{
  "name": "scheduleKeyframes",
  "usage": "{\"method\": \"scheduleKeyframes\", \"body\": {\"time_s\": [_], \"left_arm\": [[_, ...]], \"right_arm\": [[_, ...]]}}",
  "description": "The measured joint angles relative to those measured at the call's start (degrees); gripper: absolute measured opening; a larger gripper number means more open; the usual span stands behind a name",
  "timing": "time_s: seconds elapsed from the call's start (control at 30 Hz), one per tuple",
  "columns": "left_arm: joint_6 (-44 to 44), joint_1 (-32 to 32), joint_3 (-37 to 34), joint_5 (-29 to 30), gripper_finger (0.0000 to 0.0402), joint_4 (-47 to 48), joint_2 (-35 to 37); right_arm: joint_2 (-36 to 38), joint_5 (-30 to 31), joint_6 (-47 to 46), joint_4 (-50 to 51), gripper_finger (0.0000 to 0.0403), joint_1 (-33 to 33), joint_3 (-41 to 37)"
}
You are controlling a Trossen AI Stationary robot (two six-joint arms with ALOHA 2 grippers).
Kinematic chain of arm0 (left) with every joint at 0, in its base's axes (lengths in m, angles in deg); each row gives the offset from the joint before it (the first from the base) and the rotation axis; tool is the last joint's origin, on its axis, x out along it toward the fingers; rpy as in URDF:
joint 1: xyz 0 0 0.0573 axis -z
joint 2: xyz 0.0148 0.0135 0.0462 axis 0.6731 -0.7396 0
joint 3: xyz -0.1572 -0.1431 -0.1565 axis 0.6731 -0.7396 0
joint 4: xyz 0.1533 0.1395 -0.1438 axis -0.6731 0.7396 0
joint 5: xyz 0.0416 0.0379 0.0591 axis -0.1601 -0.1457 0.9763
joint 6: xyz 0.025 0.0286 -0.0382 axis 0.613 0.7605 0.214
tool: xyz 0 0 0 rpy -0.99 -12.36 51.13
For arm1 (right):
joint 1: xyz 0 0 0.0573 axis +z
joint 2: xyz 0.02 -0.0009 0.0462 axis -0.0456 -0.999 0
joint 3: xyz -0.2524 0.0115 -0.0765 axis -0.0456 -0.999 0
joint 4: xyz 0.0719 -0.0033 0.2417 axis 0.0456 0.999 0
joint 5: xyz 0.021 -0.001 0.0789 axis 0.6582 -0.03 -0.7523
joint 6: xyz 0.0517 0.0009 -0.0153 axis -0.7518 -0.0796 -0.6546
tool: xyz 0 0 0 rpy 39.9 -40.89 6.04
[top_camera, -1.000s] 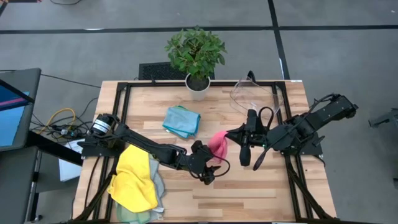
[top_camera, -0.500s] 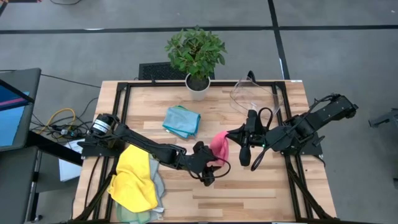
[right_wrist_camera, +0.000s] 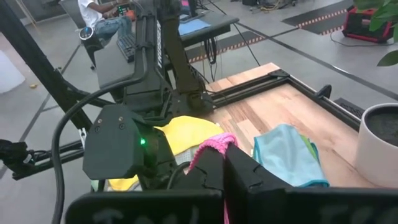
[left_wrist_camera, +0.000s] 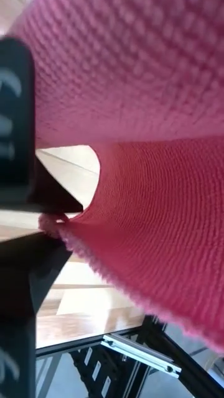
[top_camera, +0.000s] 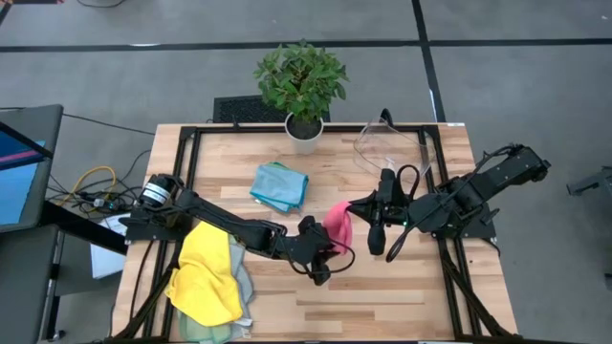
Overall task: Fold microfiber towels
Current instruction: Fold the pink microfiber towel
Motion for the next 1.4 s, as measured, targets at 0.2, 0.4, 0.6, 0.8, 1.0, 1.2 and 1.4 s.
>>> {"method": "scheduleKeyframes", "body": {"time_s": [0.2, 0.4, 0.6, 0.8, 1.0, 1.2, 1.4], "left_arm": [[-4.51, -0.07, 0.00, -3.53, 0.0005, 0.26, 0.03], [-12.21, 0.61, 2.83, -9.56, 0.0001, 13.28, 4.31], [-13.11, 1.33, 8.32, -9.38, 0.0001, 32.67, 10.65], [-17.97, 3.69, 12.85, -10.12, 0.0000, 43.64, 15.98], [-25.60, 7.86, 17.19, -12.38, 0.0000, 48.44, 18.32], [-33.88, 12.14, 19.97, -16.15, 0.0000, 47.67, 17.92], [-38.14, 16.90, 19.96, -16.90, 0.0000, 48.11, 17.68]], "right_arm": [[0.00, 0.10, -0.16, 1.21, 0.0017, -0.15, 0.02], [0.00, 0.10, -5.23, 10.74, 0.0015, -0.15, 0.00], [0.00, -0.16, -12.19, 17.45, 0.0014, 2.17, 0.00], [0.55, -1.94, -19.19, 18.35, 0.0014, 8.26, 0.22], [0.50, -5.56, -29.29, 19.45, 0.0012, 17.17, 1.79], [0.00, -7.59, -41.31, 16.43, 0.0015, 24.06, 1.76], [-5.06, -7.71, -50.68, 16.02, 0.0015, 27.34, 1.50]]}}
